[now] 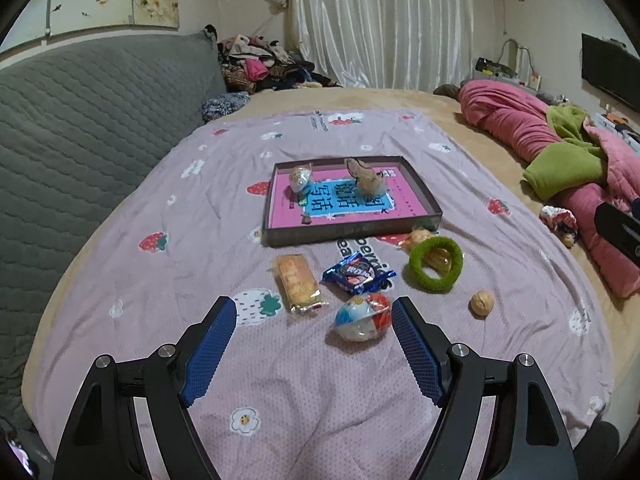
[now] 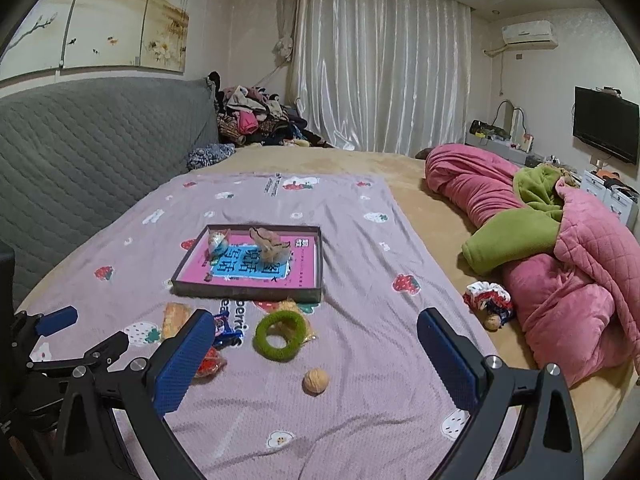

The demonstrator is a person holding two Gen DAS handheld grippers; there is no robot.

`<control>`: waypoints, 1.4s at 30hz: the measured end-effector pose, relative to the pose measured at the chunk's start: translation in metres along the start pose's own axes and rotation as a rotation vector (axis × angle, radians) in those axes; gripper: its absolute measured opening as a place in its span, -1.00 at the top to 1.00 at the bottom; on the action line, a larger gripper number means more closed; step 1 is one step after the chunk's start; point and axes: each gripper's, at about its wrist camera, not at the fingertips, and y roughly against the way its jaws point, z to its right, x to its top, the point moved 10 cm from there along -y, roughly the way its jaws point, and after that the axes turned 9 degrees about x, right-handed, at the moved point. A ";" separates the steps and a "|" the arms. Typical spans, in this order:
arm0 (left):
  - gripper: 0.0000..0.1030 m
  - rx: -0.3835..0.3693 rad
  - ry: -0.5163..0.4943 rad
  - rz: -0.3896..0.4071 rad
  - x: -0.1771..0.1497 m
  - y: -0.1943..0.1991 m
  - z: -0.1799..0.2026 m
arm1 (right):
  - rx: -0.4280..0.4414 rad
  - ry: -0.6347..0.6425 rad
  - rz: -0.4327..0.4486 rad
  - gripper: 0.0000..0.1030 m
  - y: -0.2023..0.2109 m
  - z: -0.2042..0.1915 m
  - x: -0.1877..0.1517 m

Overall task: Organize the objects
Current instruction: 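Withdraw both open tools back toward the remaining snacks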

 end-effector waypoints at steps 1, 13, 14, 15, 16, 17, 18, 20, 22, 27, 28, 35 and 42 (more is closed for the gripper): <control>-0.57 0.001 0.000 -0.001 0.000 0.000 0.000 | 0.001 0.002 -0.005 -0.98 -0.001 0.000 -0.002; -0.57 -0.034 -0.020 -0.010 -0.010 -0.001 0.015 | -0.002 0.013 -0.054 -0.98 -0.013 -0.001 -0.027; -0.57 -0.034 -0.023 -0.011 -0.012 -0.002 0.016 | -0.003 0.014 -0.056 -0.98 -0.013 -0.001 -0.028; -0.57 -0.035 -0.026 -0.014 -0.013 -0.002 0.018 | -0.003 0.014 -0.062 -0.98 -0.015 -0.001 -0.030; -0.57 -0.038 -0.026 -0.016 -0.014 -0.002 0.018 | -0.002 0.016 -0.066 -0.98 -0.016 -0.001 -0.032; -0.57 -0.043 -0.027 -0.018 -0.015 -0.002 0.020 | -0.003 0.017 -0.070 -0.98 -0.016 -0.001 -0.034; -0.57 -0.045 -0.031 -0.018 -0.016 -0.002 0.021 | -0.006 0.019 -0.074 -0.98 -0.017 0.000 -0.036; -0.57 -0.040 -0.041 -0.018 -0.017 -0.002 0.024 | -0.008 0.017 -0.079 -0.98 -0.019 0.002 -0.039; -0.57 -0.046 -0.039 -0.018 -0.018 -0.002 0.026 | -0.009 0.010 -0.084 -0.98 -0.020 0.004 -0.042; -0.57 -0.062 -0.052 -0.038 -0.025 -0.006 0.034 | -0.004 0.004 -0.094 -0.98 -0.023 0.004 -0.049; -0.57 -0.058 -0.057 -0.042 -0.027 -0.008 0.035 | -0.003 0.005 -0.097 -0.98 -0.024 0.004 -0.051; -0.57 -0.067 -0.070 -0.064 -0.037 -0.016 0.041 | 0.002 0.010 -0.125 -0.98 -0.033 0.002 -0.064; -0.57 -0.068 -0.078 -0.085 -0.044 -0.026 0.041 | 0.005 0.011 -0.138 -0.98 -0.038 0.002 -0.071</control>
